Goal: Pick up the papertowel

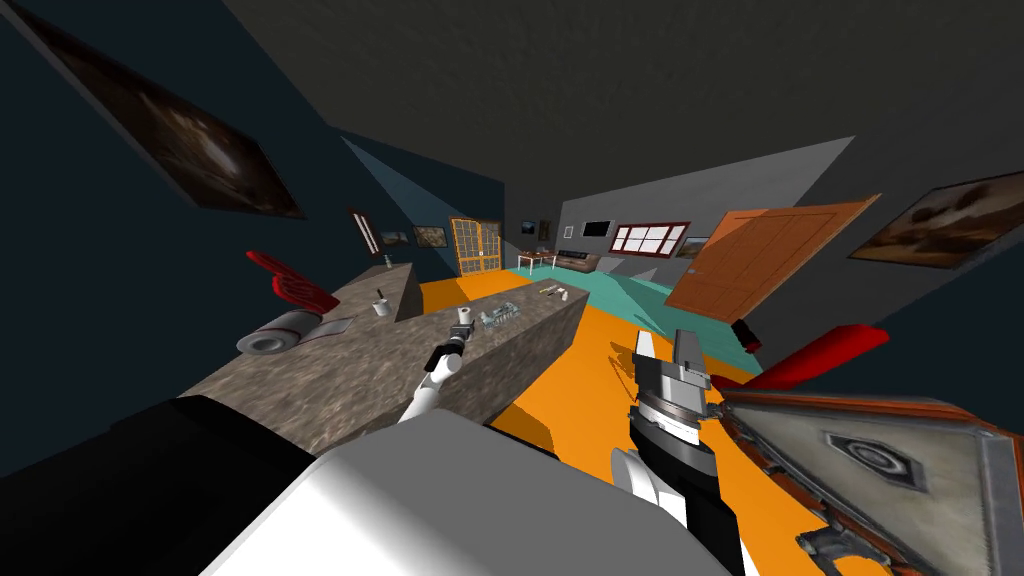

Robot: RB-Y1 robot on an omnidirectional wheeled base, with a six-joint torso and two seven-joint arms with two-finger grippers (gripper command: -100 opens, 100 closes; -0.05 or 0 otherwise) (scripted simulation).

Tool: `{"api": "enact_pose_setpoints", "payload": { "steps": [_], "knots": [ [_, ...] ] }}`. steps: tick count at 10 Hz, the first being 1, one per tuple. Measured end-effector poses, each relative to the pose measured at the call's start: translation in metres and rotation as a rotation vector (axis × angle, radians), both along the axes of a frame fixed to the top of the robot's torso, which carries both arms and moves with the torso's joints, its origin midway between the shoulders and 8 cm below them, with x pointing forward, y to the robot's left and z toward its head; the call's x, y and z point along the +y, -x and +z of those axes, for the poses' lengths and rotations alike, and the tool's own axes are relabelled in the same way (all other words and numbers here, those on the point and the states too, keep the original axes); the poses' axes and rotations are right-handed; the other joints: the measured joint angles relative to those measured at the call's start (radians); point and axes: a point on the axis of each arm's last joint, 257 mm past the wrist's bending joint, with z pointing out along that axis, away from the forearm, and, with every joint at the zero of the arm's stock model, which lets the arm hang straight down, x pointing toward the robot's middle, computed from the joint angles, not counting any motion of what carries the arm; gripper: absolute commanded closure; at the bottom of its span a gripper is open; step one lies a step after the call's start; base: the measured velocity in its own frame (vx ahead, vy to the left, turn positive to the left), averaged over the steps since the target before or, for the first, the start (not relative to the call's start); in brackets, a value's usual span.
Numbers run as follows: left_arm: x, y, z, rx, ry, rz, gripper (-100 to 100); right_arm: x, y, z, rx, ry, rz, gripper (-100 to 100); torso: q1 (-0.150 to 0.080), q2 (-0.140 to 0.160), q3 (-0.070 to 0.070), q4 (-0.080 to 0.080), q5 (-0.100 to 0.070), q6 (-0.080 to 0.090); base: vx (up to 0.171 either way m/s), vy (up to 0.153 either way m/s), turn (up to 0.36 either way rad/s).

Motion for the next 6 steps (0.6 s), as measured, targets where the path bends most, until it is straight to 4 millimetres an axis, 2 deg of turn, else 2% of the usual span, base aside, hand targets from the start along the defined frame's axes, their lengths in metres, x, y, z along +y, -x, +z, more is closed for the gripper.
{"api": "enact_pose_setpoints", "payload": {
  "steps": [1,2,4,5,6],
  "knots": [
    [-0.001,0.006,0.002,-0.006,-0.001,-0.005,100,0.000,0.000,0.000,0.000,0.000,0.000,0,0.001,0.002,0.001,0.001,0.000,0.001,0.121,-0.034,0.248],
    [-0.015,0.010,-0.003,0.003,0.011,-0.034,100,0.000,0.000,0.000,0.000,0.000,0.000,0,0.001,0.000,0.000,0.000,0.000,-0.001,0.118,-0.060,0.189],
    [-0.021,0.022,-0.005,0.015,0.020,-0.051,100,0.000,0.000,0.000,0.000,0.000,0.000,0,0.001,0.003,0.001,0.000,0.001,0.001,0.022,-0.037,-0.001],
    [-0.022,0.025,0.002,0.002,0.017,-0.054,100,0.000,0.000,0.000,0.000,0.000,0.000,0,0.002,0.006,0.003,0.001,0.000,0.001,0.106,-0.020,0.335],
    [-0.036,0.030,-0.001,0.011,0.030,-0.080,100,0.000,0.000,0.000,0.000,0.000,0.000,0,0.002,0.002,0.001,0.000,0.001,-0.001,0.082,-0.089,0.231]
  ]
}}
